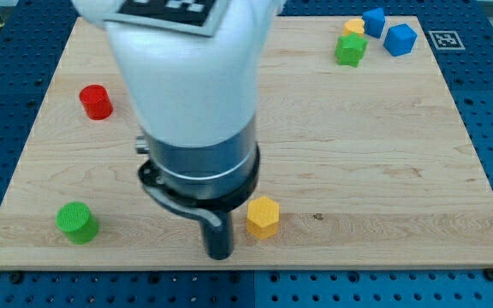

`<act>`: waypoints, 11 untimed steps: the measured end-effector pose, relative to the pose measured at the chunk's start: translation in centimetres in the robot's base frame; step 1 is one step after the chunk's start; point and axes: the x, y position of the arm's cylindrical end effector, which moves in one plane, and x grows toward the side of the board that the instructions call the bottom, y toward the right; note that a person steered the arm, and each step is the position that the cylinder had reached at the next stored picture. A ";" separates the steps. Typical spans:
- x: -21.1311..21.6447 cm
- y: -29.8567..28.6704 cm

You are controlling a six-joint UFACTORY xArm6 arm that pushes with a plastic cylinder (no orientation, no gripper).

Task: Slide the yellow hexagon towards the green star

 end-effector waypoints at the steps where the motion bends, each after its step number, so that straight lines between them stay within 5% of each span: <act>1: -1.2 2.9; 4: -6.4 8.8; 10: -25.0 20.8; 11: -25.0 21.1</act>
